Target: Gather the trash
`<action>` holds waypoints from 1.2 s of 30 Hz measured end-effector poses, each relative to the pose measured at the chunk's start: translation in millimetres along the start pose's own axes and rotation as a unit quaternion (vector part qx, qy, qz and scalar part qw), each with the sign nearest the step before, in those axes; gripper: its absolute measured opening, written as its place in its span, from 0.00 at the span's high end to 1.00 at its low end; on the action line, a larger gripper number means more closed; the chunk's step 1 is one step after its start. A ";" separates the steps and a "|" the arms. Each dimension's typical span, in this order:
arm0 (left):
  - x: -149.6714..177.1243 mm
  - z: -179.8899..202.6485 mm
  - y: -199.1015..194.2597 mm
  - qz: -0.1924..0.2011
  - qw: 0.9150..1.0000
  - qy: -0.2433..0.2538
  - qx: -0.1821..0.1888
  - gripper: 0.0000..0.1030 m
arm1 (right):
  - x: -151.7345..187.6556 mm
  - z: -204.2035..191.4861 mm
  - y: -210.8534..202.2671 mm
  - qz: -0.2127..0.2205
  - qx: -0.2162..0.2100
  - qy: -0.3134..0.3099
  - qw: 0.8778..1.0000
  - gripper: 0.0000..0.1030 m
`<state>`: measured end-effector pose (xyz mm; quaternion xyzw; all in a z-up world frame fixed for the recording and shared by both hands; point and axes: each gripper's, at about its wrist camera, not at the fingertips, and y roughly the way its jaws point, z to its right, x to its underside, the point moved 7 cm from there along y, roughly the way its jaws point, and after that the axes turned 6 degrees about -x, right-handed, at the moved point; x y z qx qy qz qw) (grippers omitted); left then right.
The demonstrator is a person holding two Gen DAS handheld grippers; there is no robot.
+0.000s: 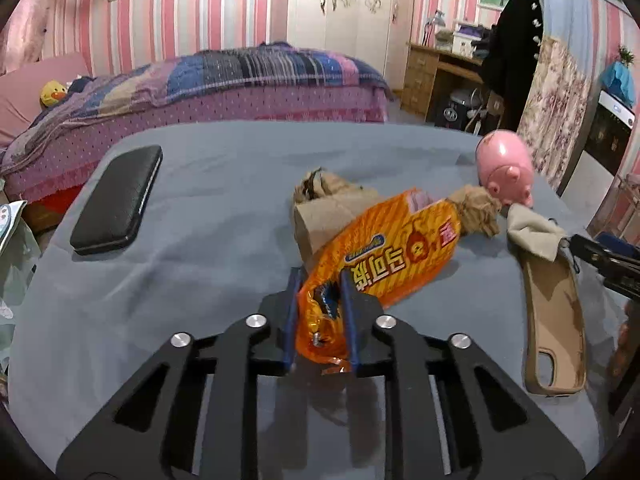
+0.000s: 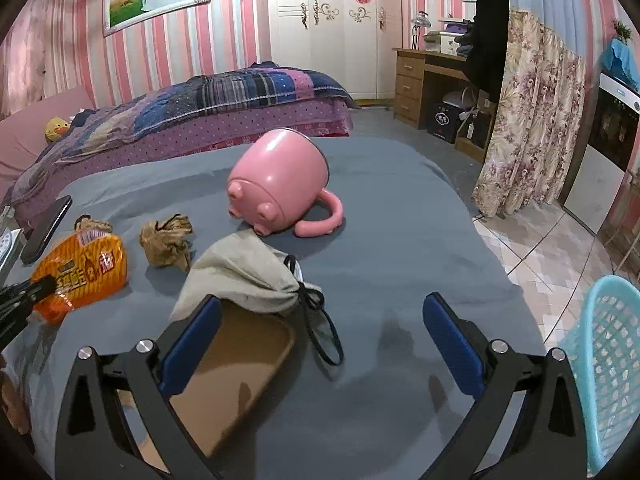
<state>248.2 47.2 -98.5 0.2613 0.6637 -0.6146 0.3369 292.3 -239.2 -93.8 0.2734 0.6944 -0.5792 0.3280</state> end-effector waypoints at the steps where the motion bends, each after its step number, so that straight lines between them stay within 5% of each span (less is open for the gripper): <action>1: -0.8 0.5 -1.9 0.006 1.000 0.001 -0.002 0.84 | 0.6 -1.7 2.4 -0.001 0.000 0.001 1.000 0.04; 6: -2.0 1.5 -2.4 0.009 1.000 0.007 -0.008 0.84 | 0.8 -3.6 18.4 -0.023 -0.012 0.007 1.000 0.06; 8: -2.5 2.1 -1.9 0.008 1.000 0.008 -0.007 0.84 | 1.4 -6.4 20.3 -0.026 -0.021 0.006 0.999 0.15; 12: -2.6 2.5 -0.3 0.006 1.000 0.011 -0.010 0.84 | 5.7 -10.2 23.5 -0.034 -0.044 0.007 0.998 0.59; 15: -2.4 2.6 -0.2 0.006 1.000 0.010 -0.010 0.84 | 5.6 -13.2 18.9 -0.021 -0.066 0.007 0.998 0.78; 18: -1.4 2.4 0.0 0.005 1.000 0.012 -0.010 0.84 | 5.6 -12.5 13.6 -0.010 -0.071 0.008 0.997 0.88; 36: -3.5 1.7 -21.9 0.025 1.000 0.010 -0.016 0.88 | 25.1 31.3 -46.9 0.004 -0.040 0.017 0.999 0.92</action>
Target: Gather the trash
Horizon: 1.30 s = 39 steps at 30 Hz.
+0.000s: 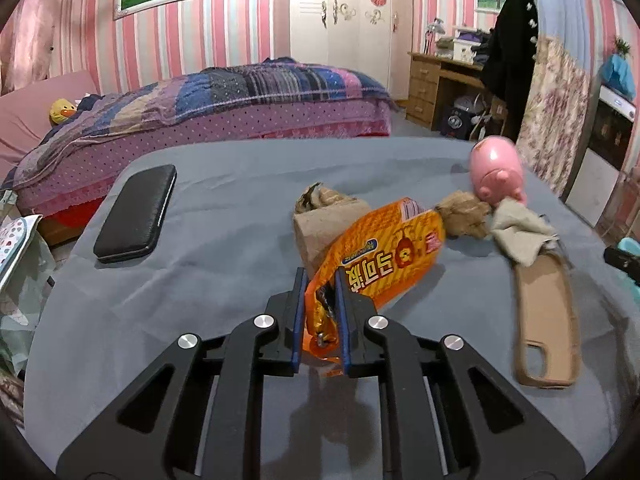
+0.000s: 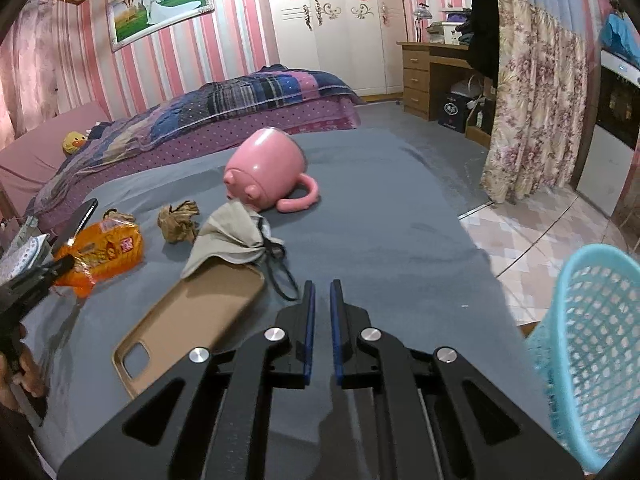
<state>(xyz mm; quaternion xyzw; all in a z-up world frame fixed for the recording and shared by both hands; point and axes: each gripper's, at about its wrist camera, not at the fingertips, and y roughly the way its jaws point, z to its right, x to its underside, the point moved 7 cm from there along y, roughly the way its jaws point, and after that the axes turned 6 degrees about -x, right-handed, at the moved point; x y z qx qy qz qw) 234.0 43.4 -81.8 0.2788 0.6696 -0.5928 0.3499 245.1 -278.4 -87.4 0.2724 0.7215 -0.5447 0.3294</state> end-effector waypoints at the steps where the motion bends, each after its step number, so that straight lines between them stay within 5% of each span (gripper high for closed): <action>1: -2.1 0.9 -6.4 0.006 1.000 0.002 0.004 0.88 | -0.8 3.3 -1.9 0.001 0.001 0.000 1.000 0.92; 7: -18.7 -6.1 -37.6 0.050 0.999 0.013 -0.002 0.88 | -9.2 -1.3 2.6 0.011 -0.014 0.017 1.000 0.87; 8: -19.9 -9.6 -39.9 0.053 0.999 0.009 -0.002 0.88 | -7.6 -2.0 3.1 0.011 -0.016 0.017 1.000 0.80; 10: -21.7 -18.1 -44.9 0.060 0.998 0.003 -0.010 0.88 | -12.5 -10.6 10.5 0.019 -0.012 0.010 1.000 0.29; 11: -22.3 -24.4 -47.2 0.062 0.998 -0.001 -0.015 0.88 | -15.1 -16.6 16.2 0.022 -0.011 0.001 1.000 0.27; 19: -30.5 -67.6 -47.7 0.062 0.997 -0.040 -0.027 0.88 | -26.3 -36.1 83.3 -0.033 -0.049 0.013 0.998 0.31; 20: -30.6 -70.0 -46.3 0.062 0.997 -0.039 -0.033 0.88 | -25.7 -39.0 87.1 -0.041 -0.054 0.011 0.998 0.35; 21: -29.8 -71.1 -45.4 0.062 0.997 -0.039 -0.036 0.88 | -23.1 -45.6 93.5 -0.055 -0.065 0.000 0.996 0.52; 23: -29.1 -74.4 -44.1 0.057 0.997 -0.047 -0.033 0.88 | -23.8 -51.5 91.7 -0.052 -0.058 -0.021 0.997 0.70; 25: -28.6 -75.6 -44.7 0.054 0.997 -0.052 -0.032 0.88 | -28.8 -55.0 75.0 -0.022 -0.054 -0.038 0.998 0.82; 29: -32.2 -64.8 -55.2 0.061 0.997 -0.041 -0.030 0.88 | -31.0 -45.5 28.2 0.017 -0.038 -0.041 0.998 0.84; 39: -29.2 -0.8 -86.0 0.070 0.997 -0.007 0.017 0.88 | -0.6 -11.6 -64.0 0.034 0.006 -0.021 0.999 0.84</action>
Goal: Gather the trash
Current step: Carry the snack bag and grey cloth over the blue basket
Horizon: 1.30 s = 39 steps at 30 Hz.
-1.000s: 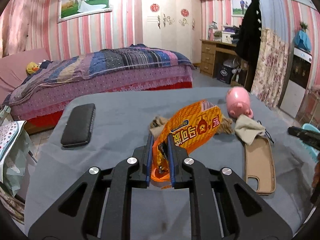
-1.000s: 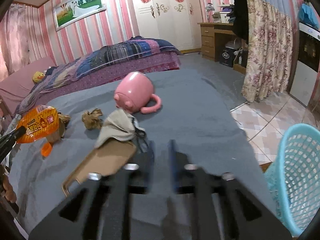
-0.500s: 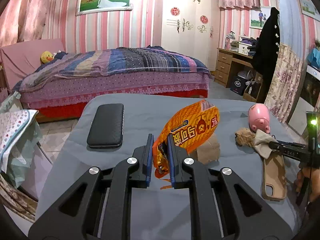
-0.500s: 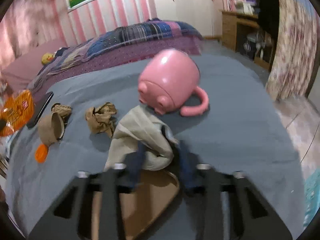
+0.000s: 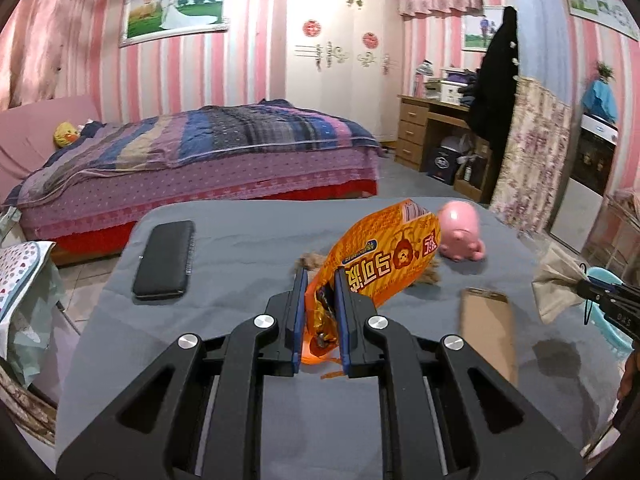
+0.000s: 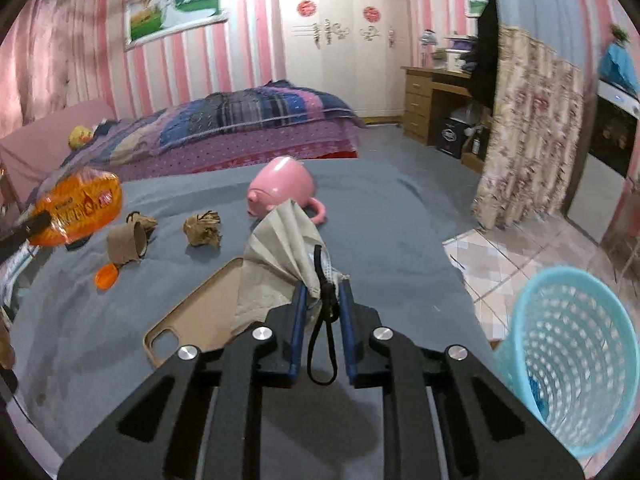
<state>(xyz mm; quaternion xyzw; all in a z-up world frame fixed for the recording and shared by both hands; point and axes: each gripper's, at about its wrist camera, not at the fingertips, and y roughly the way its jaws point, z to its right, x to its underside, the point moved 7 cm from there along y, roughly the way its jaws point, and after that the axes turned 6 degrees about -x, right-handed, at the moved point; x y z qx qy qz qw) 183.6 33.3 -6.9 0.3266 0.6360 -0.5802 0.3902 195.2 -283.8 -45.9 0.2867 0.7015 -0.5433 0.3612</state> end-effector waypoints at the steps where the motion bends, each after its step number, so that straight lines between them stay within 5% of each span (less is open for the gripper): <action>1: 2.1 5.2 -1.0 -0.003 1.000 0.001 0.006 0.88 | 2.5 3.9 -8.0 0.005 0.005 0.004 1.000 0.84; 7: 13.7 34.5 -0.3 -0.029 0.999 0.022 0.016 0.88 | 4.7 22.8 -14.5 0.013 0.018 0.010 1.000 0.84; 16: 3.5 75.1 -9.1 -0.014 0.998 0.056 0.027 0.88 | 2.5 61.8 -30.6 0.018 0.042 0.007 0.999 0.84; 28: -18.9 174.8 -20.8 0.003 0.990 0.092 0.105 0.88 | -11.0 148.6 -82.2 0.048 0.096 0.056 0.993 0.84; 39: -12.2 289.9 -39.4 0.005 0.971 0.135 0.196 0.88 | 8.4 236.4 -126.1 0.064 0.163 0.122 0.977 0.84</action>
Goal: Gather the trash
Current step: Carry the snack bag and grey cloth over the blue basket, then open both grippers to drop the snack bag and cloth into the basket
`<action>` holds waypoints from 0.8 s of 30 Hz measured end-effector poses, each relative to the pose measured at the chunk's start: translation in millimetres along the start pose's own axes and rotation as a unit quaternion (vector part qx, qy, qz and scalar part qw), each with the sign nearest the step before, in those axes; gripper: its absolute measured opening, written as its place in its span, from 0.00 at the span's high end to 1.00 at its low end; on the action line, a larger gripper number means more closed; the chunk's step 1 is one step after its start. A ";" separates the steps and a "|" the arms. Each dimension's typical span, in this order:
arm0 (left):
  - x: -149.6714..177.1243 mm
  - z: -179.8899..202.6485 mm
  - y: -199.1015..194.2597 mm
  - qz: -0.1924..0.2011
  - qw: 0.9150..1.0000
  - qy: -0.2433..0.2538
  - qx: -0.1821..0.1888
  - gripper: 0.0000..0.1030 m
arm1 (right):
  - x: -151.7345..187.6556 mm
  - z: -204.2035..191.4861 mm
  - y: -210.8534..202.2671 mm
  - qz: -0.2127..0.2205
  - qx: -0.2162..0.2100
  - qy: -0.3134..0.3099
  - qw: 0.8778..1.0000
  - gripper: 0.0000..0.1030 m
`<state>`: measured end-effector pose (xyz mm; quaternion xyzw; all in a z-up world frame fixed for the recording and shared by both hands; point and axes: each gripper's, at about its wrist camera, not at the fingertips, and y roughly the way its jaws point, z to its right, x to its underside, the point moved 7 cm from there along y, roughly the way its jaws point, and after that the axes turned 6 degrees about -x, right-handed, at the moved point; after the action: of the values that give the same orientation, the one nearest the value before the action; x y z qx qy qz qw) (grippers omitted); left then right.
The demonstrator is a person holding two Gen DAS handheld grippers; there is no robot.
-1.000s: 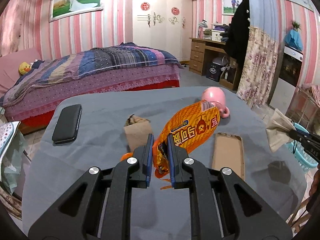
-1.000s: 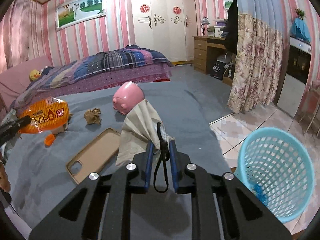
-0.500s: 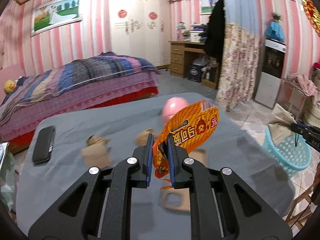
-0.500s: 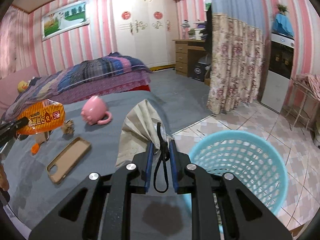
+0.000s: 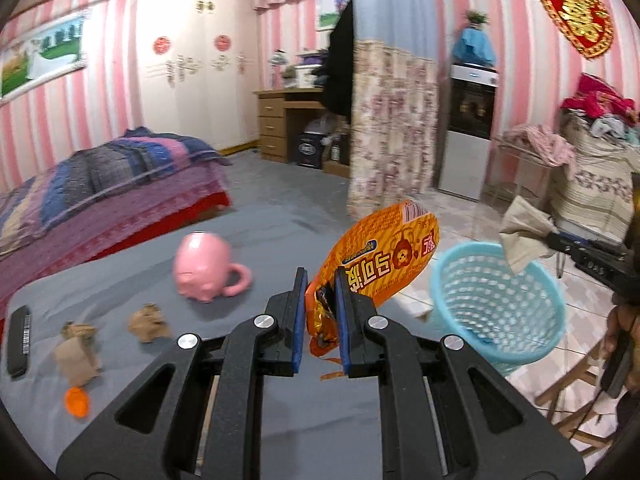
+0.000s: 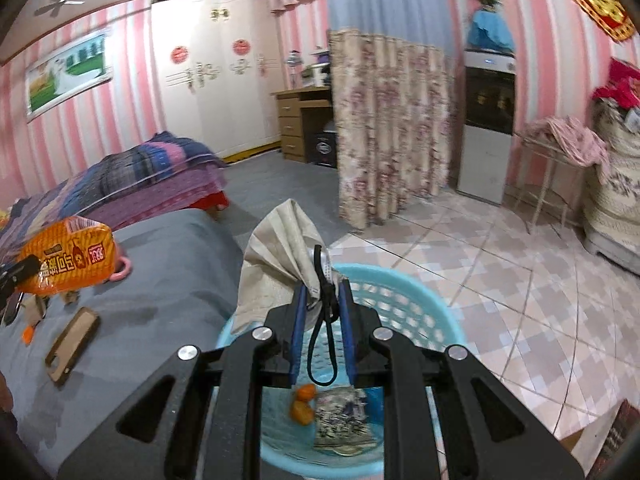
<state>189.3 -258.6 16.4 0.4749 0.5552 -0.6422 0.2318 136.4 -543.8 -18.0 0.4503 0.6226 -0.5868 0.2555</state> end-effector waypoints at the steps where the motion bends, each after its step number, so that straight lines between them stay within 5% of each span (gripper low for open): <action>1: -0.3 9.3 4.5 -0.004 1.000 0.002 0.011 0.88 | 0.7 4.0 -0.4 0.000 0.002 0.004 1.000 0.84; 11: 8.5 113.2 44.0 -0.035 0.995 0.059 0.078 0.88 | 9.8 59.1 0.0 -0.002 0.046 0.044 0.998 0.84; 23: 17.7 173.6 101.6 -0.063 0.990 0.096 0.085 0.87 | 19.6 89.5 4.6 -0.001 0.067 0.077 0.995 0.84; 24: 18.6 175.6 104.8 -0.066 0.989 0.096 0.087 0.81 | 20.4 90.9 5.0 -0.002 0.067 0.078 0.995 0.84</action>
<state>205.6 -447.1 -63.3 0.5150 0.5473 -0.6532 0.0925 112.1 -626.3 -54.3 0.5097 0.6009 -0.5905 0.1742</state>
